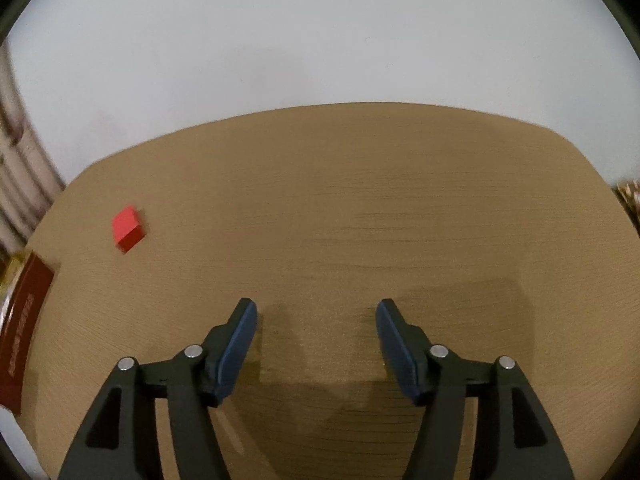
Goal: Organize rigid objects
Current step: 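Carry the yellow striped cube into the gold tin and open the left gripper, then grasp the red rectangular block with the right gripper, then lower the red block into the gold tin and open the right gripper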
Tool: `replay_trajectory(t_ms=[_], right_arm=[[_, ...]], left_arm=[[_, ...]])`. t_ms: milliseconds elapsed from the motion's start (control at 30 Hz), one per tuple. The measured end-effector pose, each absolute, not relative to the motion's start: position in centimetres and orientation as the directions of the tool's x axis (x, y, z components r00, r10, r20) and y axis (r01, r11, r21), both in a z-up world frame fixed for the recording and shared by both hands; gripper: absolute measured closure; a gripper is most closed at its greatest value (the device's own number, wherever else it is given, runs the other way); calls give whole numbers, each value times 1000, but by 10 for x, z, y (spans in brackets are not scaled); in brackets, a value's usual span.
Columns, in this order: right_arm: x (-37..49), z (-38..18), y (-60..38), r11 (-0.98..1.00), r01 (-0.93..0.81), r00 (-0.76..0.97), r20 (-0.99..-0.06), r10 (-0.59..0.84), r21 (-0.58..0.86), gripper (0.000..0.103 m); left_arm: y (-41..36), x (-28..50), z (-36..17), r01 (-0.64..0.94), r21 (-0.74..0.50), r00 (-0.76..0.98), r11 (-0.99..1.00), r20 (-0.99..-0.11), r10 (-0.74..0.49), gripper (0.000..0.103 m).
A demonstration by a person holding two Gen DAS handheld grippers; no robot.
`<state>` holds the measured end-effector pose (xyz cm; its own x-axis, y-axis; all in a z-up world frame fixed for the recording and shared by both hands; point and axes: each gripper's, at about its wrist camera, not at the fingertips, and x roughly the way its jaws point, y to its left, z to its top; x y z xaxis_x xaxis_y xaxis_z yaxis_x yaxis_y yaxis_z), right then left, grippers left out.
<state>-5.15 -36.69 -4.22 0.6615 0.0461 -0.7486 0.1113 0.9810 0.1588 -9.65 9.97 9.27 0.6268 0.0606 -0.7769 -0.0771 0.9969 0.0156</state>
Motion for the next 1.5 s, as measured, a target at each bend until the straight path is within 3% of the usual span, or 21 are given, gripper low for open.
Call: replay_trajectory(t_ms=[200, 333, 700, 833, 900, 967, 1100, 1300, 1500], right_arm=[[-31, -26, -303, 976, -123, 637, -740, 218, 182, 39], [3, -14, -244, 949, -280, 596, -749, 290, 144, 39], [84, -25, -167, 932, -363, 532, -820, 214, 7, 40], [110, -40, -151, 927, -375, 472, -863, 182, -9, 57], [119, -45, -146, 926, -376, 460, -867, 189, 2, 59], [125, -44, -141, 925, -381, 443, -874, 201, 20, 73], [122, -44, -131, 925, -381, 435, -881, 185, 6, 73], [95, -30, -143, 923, -361, 411, -866, 283, 131, 73], [33, 24, -89, 825, -487, 392, -773, 498, 285, 73]], left_arm=[[108, -116, 79, -120, -23, 611, 992, -790, 55, 63], [113, -128, 75, -151, 18, 629, 988, -770, 110, 54], [134, -142, 65, -207, 46, 624, 977, -763, 168, 39], [140, -143, 62, -213, 49, 621, 976, -764, 174, 39], [141, -141, 60, -215, 53, 620, 975, -764, 178, 39], [142, -140, 58, -216, 49, 616, 975, -768, 175, 39], [145, -140, 57, -223, 42, 609, 974, -774, 173, 38], [152, -144, 62, -249, 17, 609, 968, -775, 171, 38], [158, -159, 68, -279, 40, 614, 959, -761, 210, 33]])
